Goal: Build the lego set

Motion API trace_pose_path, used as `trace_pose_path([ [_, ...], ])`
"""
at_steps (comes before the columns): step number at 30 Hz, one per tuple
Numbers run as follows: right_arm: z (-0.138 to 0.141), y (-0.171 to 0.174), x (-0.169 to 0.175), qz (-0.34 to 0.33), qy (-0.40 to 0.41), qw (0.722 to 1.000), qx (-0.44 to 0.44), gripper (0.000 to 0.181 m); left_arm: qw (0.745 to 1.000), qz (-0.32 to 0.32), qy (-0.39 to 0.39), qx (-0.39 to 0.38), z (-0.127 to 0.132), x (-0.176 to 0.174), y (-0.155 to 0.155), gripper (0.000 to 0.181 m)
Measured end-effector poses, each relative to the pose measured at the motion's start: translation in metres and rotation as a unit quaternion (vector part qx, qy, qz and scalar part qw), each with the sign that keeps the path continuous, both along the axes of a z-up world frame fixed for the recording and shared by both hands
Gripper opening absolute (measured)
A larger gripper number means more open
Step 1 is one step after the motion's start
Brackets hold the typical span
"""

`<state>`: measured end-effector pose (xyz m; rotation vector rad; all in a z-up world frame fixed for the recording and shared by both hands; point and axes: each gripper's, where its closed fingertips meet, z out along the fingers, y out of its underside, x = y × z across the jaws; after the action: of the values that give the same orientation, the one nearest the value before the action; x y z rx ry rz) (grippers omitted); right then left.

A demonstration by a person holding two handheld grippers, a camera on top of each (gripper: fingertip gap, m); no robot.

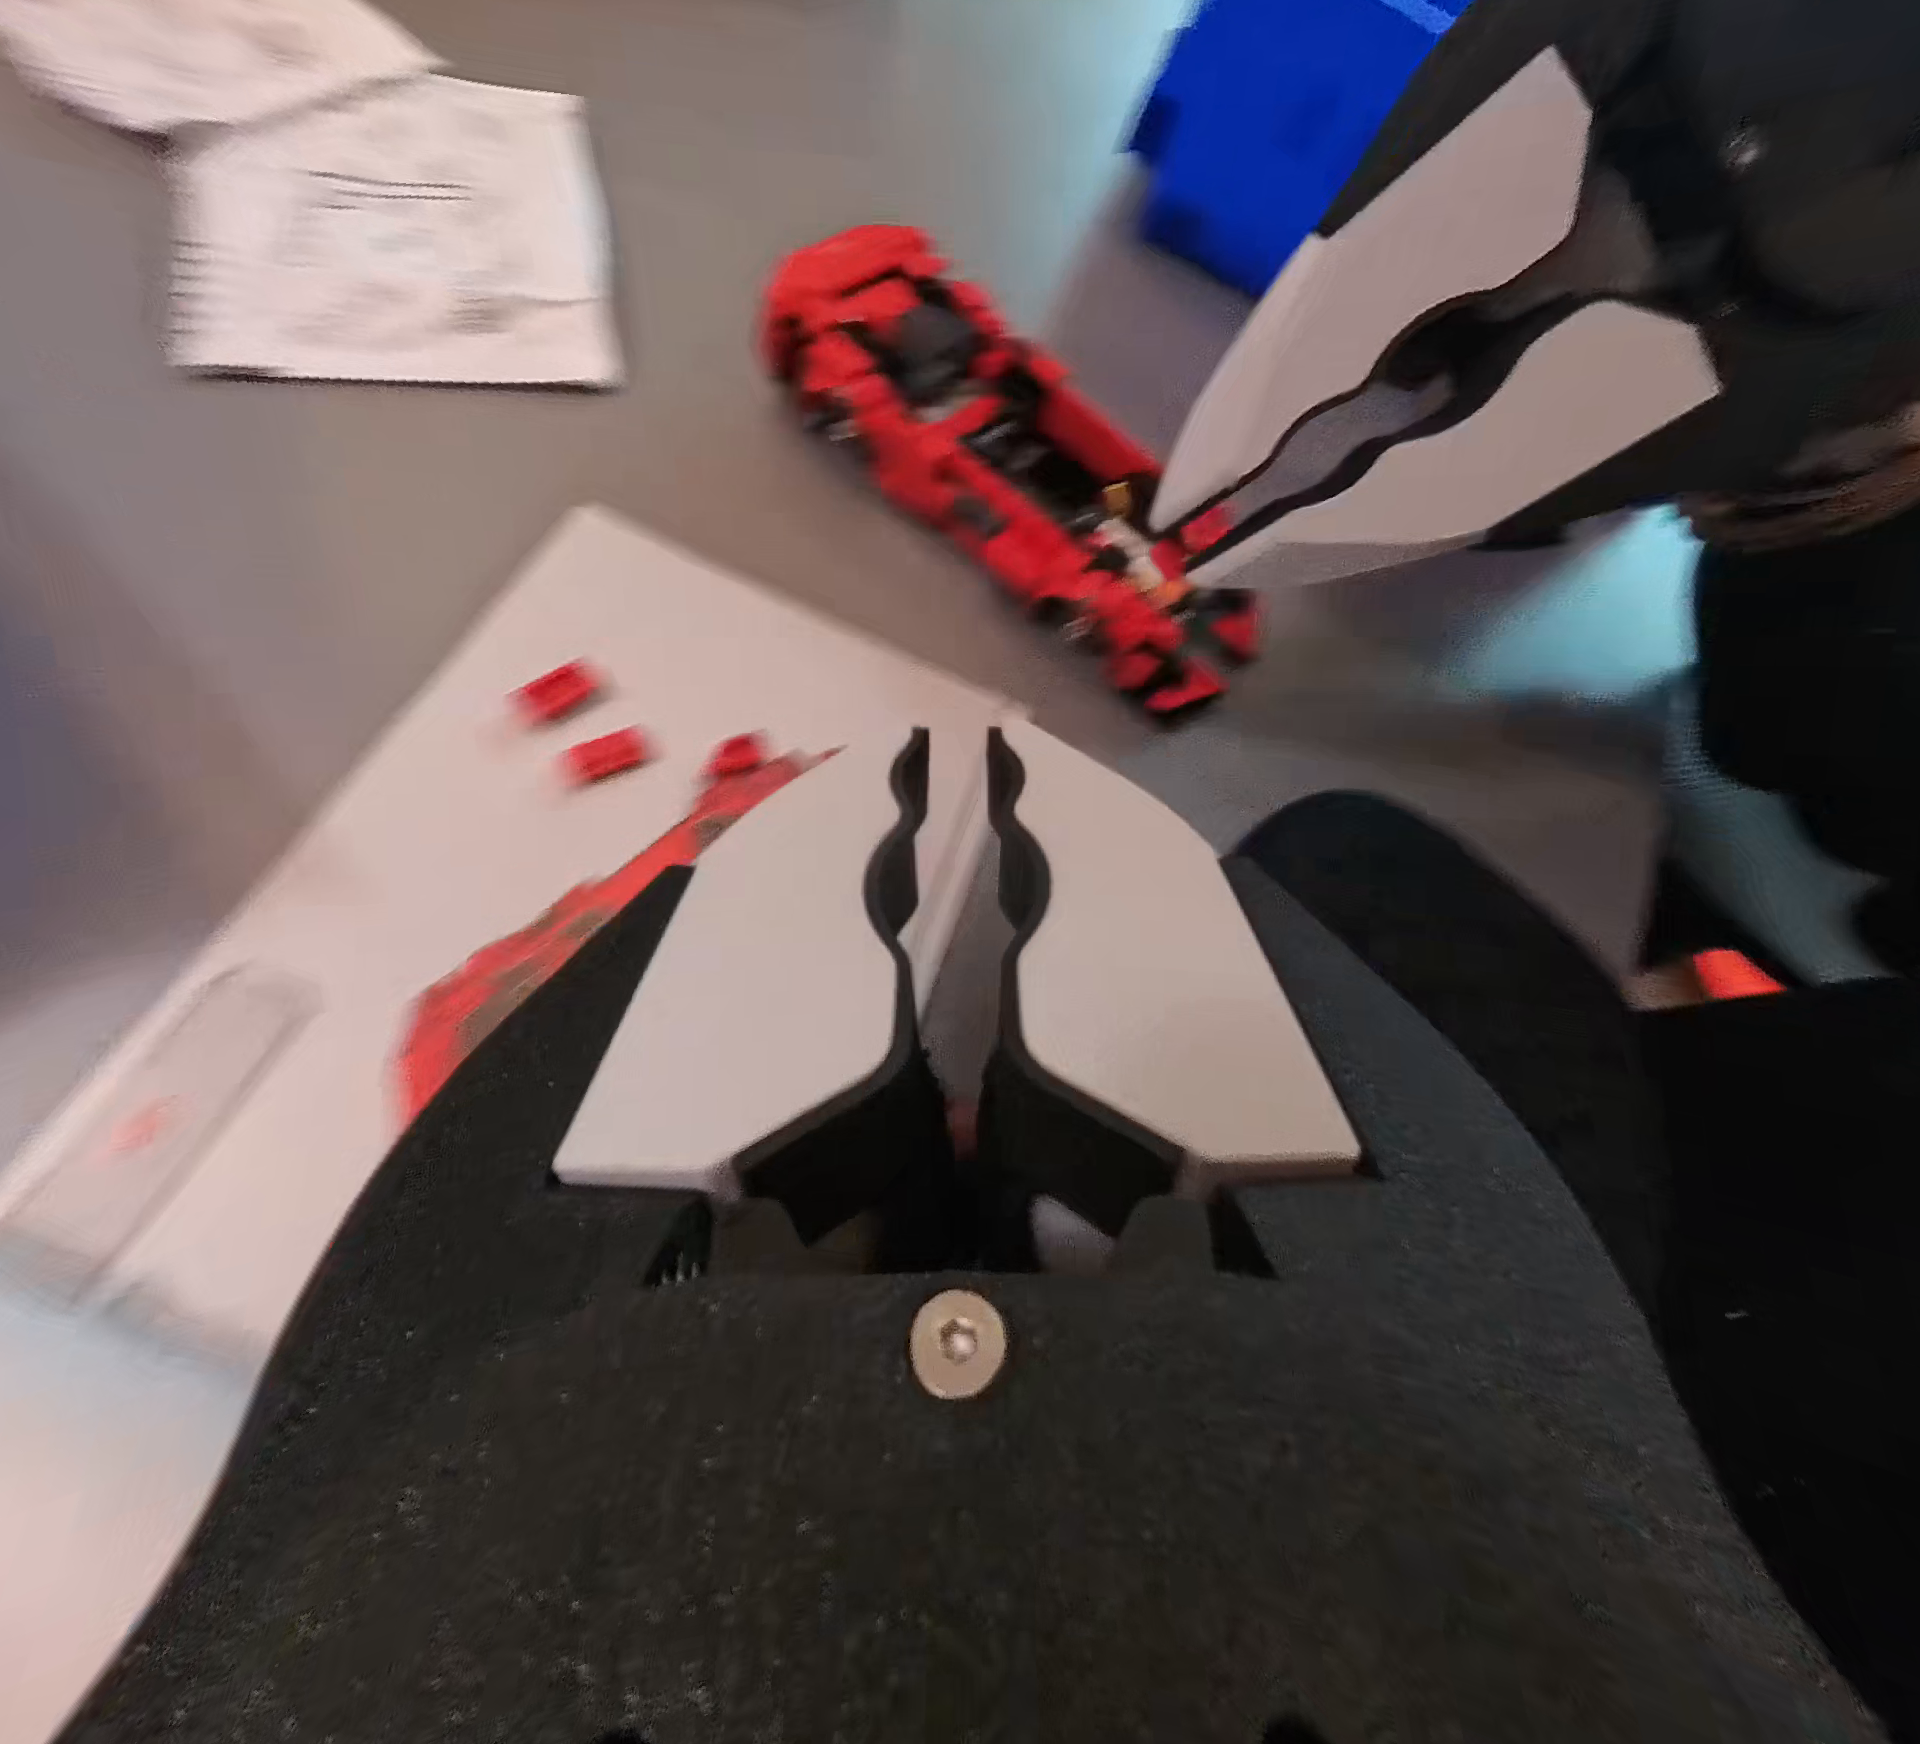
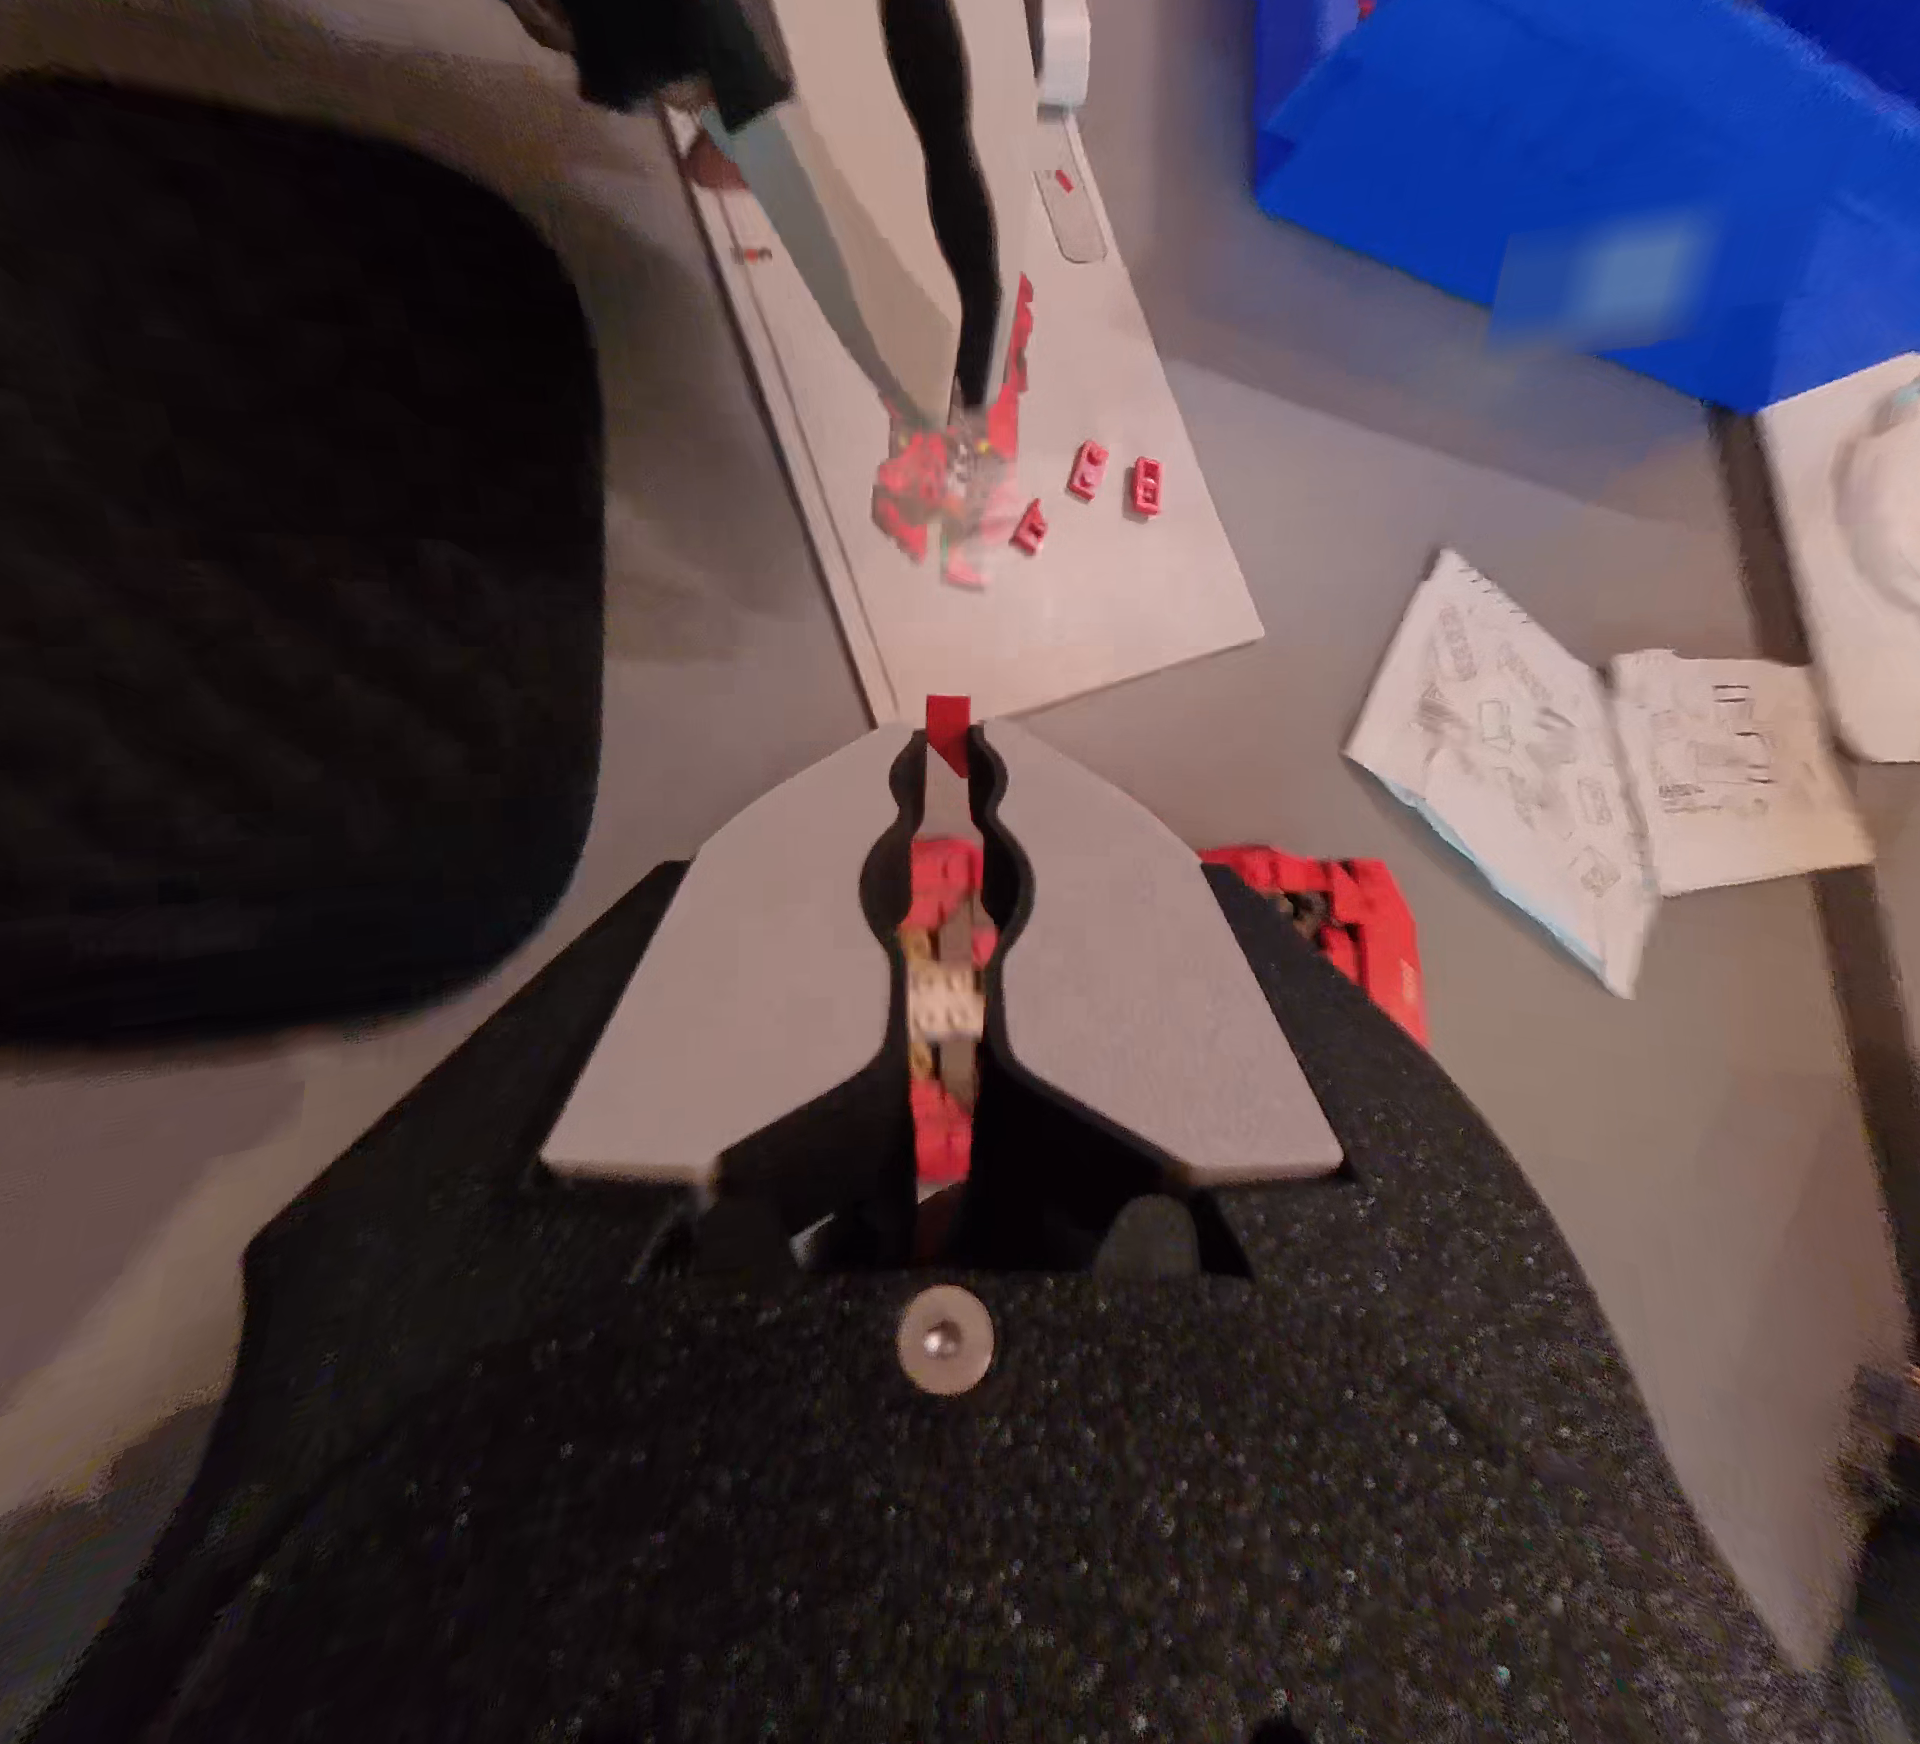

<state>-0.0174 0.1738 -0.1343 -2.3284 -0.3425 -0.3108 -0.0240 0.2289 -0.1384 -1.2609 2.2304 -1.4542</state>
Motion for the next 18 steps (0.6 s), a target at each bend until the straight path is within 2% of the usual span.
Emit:
trace_pose_path([
  [2,-0.015,0.02,0.003,-0.027,0.041,0.998,-0.033,0.008,0.998,0.037,-0.012,0.04,-0.002,-0.002,0.03,0.009],
  [4,-0.03,0.038,0.009,-0.053,0.072,0.994,-0.065,0.008,0.997,0.053,-0.02,0.059,-0.001,-0.005,0.047,0.009],
  [9,-0.059,0.059,0.018,-0.091,0.119,0.982,-0.118,0.008,0.995,0.045,-0.038,0.084,-0.007,-0.011,0.057,0.009],
  [13,-0.054,0.057,0.024,-0.114,0.127,0.977,-0.129,0.027,0.994,0.022,-0.043,0.096,-0.013,-0.013,0.054,0.009],
  [15,-0.048,0.061,0.022,-0.11,0.14,0.978,-0.11,0.026,0.995,0.014,-0.051,0.089,-0.011,-0.014,0.052,0.009],
  [18,-0.043,0.07,0.024,-0.112,0.139,0.98,-0.09,0.016,0.995,0.01,-0.059,0.079,-0.009,-0.013,0.052,0.009],
])
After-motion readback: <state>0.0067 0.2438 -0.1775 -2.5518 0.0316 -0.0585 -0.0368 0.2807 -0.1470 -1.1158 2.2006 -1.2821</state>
